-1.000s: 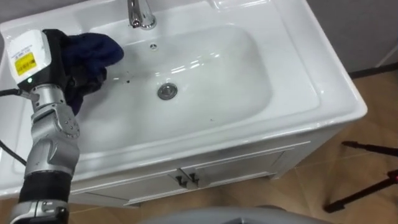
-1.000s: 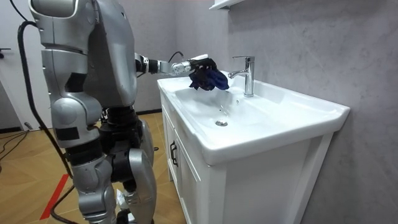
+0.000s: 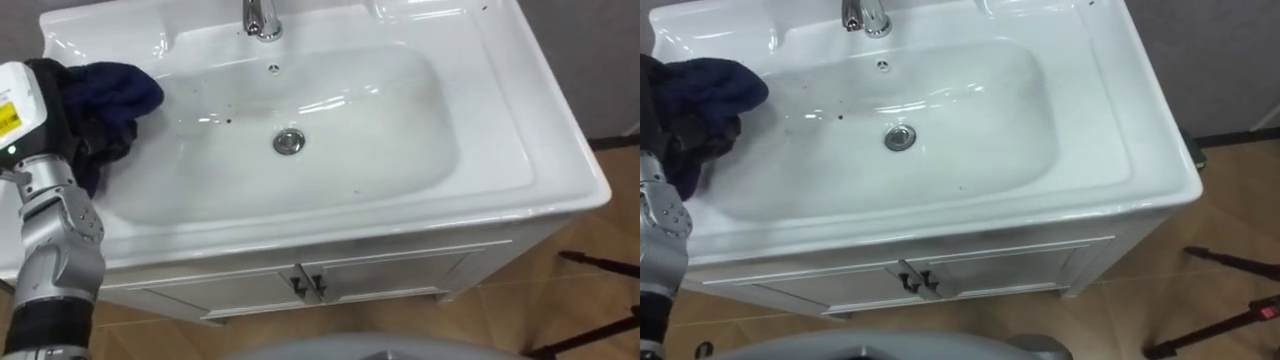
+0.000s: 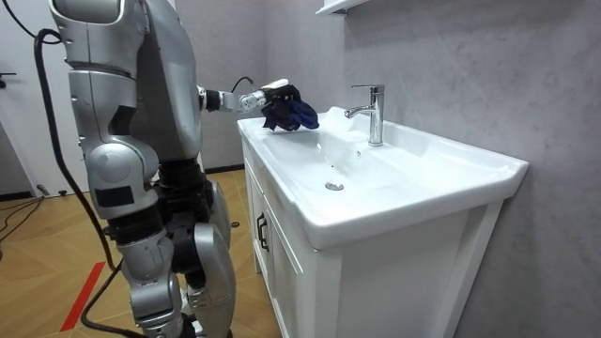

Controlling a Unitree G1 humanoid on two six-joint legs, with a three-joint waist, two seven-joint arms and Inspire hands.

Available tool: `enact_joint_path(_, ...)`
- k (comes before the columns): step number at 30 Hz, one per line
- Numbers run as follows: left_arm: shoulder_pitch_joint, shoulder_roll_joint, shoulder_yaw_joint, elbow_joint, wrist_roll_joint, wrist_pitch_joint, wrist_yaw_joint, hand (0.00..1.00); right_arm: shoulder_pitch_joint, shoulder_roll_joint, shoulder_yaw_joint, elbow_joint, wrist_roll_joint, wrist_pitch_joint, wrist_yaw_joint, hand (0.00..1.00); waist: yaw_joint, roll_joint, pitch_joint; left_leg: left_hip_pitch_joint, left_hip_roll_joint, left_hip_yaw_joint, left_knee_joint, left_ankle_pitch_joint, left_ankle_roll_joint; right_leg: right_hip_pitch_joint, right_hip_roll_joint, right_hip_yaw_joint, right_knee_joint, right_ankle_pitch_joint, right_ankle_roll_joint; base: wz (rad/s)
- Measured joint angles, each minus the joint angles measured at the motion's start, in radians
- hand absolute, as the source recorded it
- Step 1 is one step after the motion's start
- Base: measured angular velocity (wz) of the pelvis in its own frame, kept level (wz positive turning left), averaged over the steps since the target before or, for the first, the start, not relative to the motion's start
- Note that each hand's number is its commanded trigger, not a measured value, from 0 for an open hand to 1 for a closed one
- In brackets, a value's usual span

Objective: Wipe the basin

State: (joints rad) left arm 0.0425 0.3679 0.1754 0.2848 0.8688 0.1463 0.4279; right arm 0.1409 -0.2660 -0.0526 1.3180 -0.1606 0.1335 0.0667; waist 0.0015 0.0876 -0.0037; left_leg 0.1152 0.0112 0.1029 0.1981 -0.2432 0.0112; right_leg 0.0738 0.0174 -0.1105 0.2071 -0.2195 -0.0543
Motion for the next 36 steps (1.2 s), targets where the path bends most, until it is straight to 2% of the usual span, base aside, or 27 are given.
enact_joint_path(6, 0.037, 0.000, 0.022, 0.000, 0.019, 0.028, -0.005, 1.00, 0.003, 0.000, 0.001, -0.006, -0.002, 0.001, 0.010, 0.00, 0.006, 0.000, 0.0004, 0.004, -0.001, -0.001, 0.000, 0.000, 0.000, 0.013, -0.001, -0.008, -0.005, 0.001, 0.000, 0.04)
enact_joint_path(10, 0.040, 0.000, 0.033, 0.000, 0.030, 0.049, -0.005, 1.00, 0.006, 0.000, 0.001, -0.010, 0.001, 0.000, 0.008, 0.00, 0.007, 0.003, 0.0018, 0.003, -0.002, -0.009, -0.001, 0.000, 0.000, 0.015, -0.001, -0.017, -0.007, 0.001, 0.000, 0.07)
enact_joint_path(17, 0.040, 0.000, 0.041, 0.001, 0.029, 0.049, 0.006, 1.00, 0.018, 0.000, 0.002, -0.019, 0.002, -0.001, -0.002, 0.00, 0.006, 0.013, 0.0033, 0.003, -0.003, -0.025, -0.001, 0.000, 0.000, 0.022, -0.002, -0.027, -0.012, 0.001, 0.000, 0.04)
enact_joint_path(27, 0.043, 0.000, 0.041, 0.006, 0.031, 0.055, 0.013, 1.00, 0.039, 0.000, 0.002, -0.035, 0.004, 0.001, -0.001, 0.00, 0.006, 0.012, 0.0027, 0.004, -0.004, -0.024, -0.001, 0.000, 0.000, 0.026, -0.001, -0.028, -0.019, 0.001, 0.001, 0.00)
enact_joint_path(28, 0.049, 0.000, 0.041, 0.006, 0.036, 0.058, 0.013, 0.88, 0.038, 0.000, 0.002, -0.035, 0.004, 0.001, -0.001, 0.00, 0.006, 0.012, 0.0026, 0.005, -0.004, -0.024, -0.001, 0.000, 0.000, 0.028, 0.000, -0.029, -0.019, 0.001, 0.001, 0.00)
enact_joint_path(29, 0.053, 0.000, 0.041, 0.006, 0.037, 0.059, 0.013, 0.57, 0.037, 0.000, 0.002, -0.035, 0.004, 0.001, -0.001, 0.00, 0.006, 0.012, 0.0025, 0.005, -0.004, -0.024, -0.001, 0.000, 0.000, 0.028, 0.000, -0.029, -0.019, 0.001, 0.001, 0.00)
enact_joint_path(30, 0.061, 0.000, 0.041, 0.006, 0.037, 0.063, 0.013, 0.54, 0.035, 0.000, 0.002, -0.035, 0.004, 0.001, -0.001, 0.00, 0.006, 0.012, 0.0025, 0.007, -0.004, -0.024, -0.001, 0.000, 0.000, 0.030, 0.000, -0.029, -0.019, 0.001, 0.001, 0.00)
enact_joint_path(31, 0.071, 0.000, 0.041, 0.006, 0.037, 0.067, 0.013, 0.27, 0.034, 0.000, 0.002, -0.035, 0.004, 0.001, 0.000, 0.00, 0.006, 0.012, 0.0024, 0.008, -0.004, -0.024, -0.001, 0.000, 0.000, 0.031, -0.001, -0.029, -0.019, 0.001, 0.001, 0.00)
enact_joint_path(32, 0.075, 0.000, 0.041, 0.006, 0.038, 0.070, 0.012, 0.10, 0.034, 0.000, 0.002, -0.035, 0.004, 0.001, 0.001, 0.00, 0.006, 0.011, 0.0024, 0.008, -0.004, -0.024, -0.001, 0.000, 0.000, 0.031, -0.002, -0.029, -0.019, 0.001, 0.001, 0.00)
enact_joint_path(33, 0.081, 0.000, 0.041, 0.006, 0.038, 0.075, 0.012, 0.00, 0.034, 0.000, 0.002, -0.035, 0.003, 0.002, 0.002, 0.00, 0.007, 0.010, 0.0023, 0.008, -0.004, -0.024, -0.001, 0.000, 0.000, 0.031, -0.002, -0.029, -0.019, 0.001, 0.001, 0.00)
enact_joint_path(36, 0.084, 0.000, 0.041, 0.010, 0.038, 0.093, -0.004, 0.00, 0.034, 0.000, 0.002, -0.036, 0.002, 0.020, 0.007, 0.00, 0.007, 0.010, 0.0022, 0.008, -0.004, -0.024, -0.001, 0.000, 0.000, 0.031, -0.002, -0.029, -0.019, 0.001, 0.001, 0.00)
